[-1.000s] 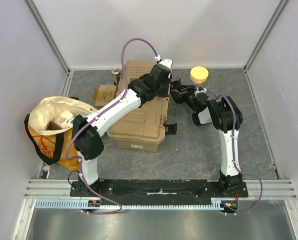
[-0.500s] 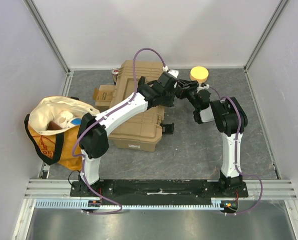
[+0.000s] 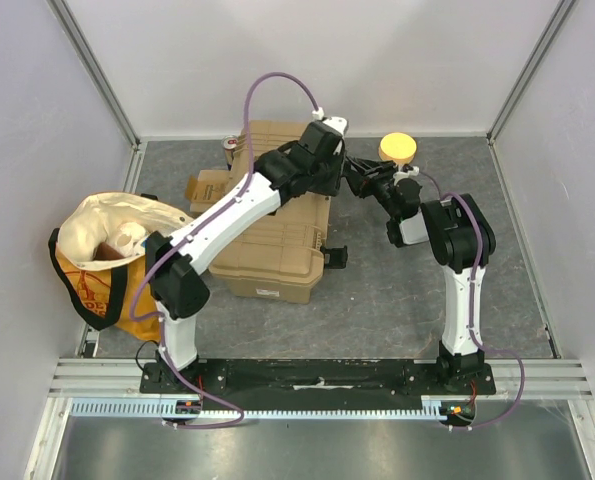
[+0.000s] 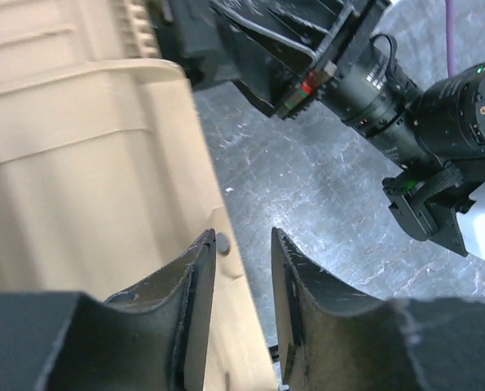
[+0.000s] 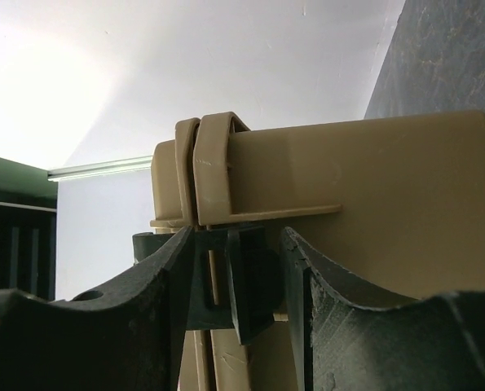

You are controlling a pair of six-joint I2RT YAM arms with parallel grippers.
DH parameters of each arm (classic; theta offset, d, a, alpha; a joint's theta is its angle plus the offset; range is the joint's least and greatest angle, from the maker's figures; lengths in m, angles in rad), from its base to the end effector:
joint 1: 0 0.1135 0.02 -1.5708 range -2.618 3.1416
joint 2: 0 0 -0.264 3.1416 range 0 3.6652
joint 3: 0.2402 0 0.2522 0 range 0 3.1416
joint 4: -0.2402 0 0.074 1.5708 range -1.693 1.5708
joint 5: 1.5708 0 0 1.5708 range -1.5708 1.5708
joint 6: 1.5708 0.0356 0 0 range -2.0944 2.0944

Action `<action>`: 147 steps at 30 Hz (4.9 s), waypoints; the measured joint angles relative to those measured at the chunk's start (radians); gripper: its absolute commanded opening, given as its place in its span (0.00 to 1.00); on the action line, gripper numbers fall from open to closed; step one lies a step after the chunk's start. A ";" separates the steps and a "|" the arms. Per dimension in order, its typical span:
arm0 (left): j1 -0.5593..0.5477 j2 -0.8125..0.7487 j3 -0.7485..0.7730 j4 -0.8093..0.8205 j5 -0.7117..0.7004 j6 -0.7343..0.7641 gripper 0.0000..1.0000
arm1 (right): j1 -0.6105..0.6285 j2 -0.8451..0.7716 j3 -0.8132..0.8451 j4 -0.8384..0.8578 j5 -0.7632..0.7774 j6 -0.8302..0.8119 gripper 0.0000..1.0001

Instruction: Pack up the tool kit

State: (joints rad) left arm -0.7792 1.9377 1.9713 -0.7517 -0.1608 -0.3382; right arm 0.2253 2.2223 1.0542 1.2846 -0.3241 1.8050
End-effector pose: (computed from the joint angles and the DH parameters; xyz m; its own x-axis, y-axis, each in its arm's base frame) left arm 0.3168 -0.3049 0.3563 -0.6433 0.1750 -0.7454 0.4181 0.8958 -0.1505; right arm 0.4247 0.1090 0.1341 -0.5322 0.8240 0.1945 0.0105 -0.2233 0.9747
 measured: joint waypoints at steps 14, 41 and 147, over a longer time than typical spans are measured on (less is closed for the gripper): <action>0.023 -0.082 -0.054 -0.074 -0.245 0.011 0.54 | -0.010 -0.082 -0.014 -0.044 -0.012 -0.170 0.52; 0.019 -0.052 -0.058 -0.066 -0.253 0.029 0.51 | 0.017 -0.285 -0.018 -0.443 -0.048 -0.680 0.50; 0.023 -0.227 -0.147 0.033 -0.036 0.091 0.59 | 0.023 -0.301 0.484 -1.444 0.303 -1.363 0.35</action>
State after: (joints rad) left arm -0.7567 1.7103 1.8244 -0.7189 -0.1970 -0.2474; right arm 0.2481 1.9217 1.5379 -0.1593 -0.0216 0.4423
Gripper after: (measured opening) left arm 0.565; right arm 0.339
